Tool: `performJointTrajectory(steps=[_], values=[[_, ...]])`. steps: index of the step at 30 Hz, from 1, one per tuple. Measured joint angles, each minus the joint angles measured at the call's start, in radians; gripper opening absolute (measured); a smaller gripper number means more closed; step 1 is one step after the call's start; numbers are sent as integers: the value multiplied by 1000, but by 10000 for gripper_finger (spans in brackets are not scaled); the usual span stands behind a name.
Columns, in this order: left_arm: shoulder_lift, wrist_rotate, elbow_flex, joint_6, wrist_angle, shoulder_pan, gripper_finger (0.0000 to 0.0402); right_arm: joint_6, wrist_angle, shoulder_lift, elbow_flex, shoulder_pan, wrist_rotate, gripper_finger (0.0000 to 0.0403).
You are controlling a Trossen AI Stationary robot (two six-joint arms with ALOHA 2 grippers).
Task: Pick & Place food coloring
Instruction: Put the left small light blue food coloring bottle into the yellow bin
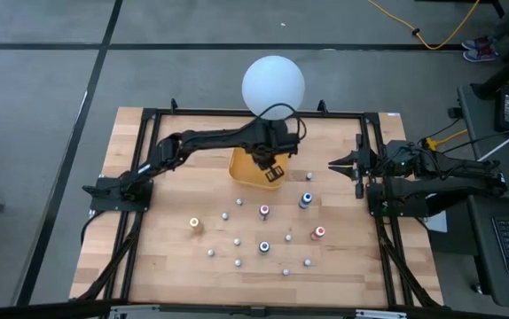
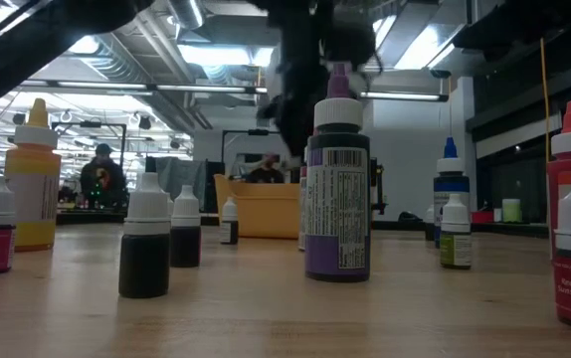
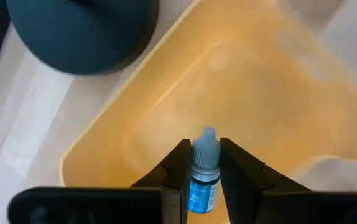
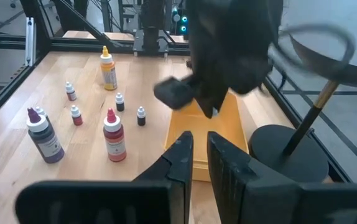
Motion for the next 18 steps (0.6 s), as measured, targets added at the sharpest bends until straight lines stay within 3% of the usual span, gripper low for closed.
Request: performJointTrajectory(steps=[3,9,14,18], values=[[-2,8,82,-40,-13,-29,61,-16,-4,0,0,0,0,52],[-107,12,61,-132,62,-81,60,-32,-2,0,0,0,0,52],[-195,-115,74,-79,95,-125,60,-88,27,0,0,0,1,52],[-294,-273,78,34,249,-166,60,-86,169,6,0,0,1,52]])
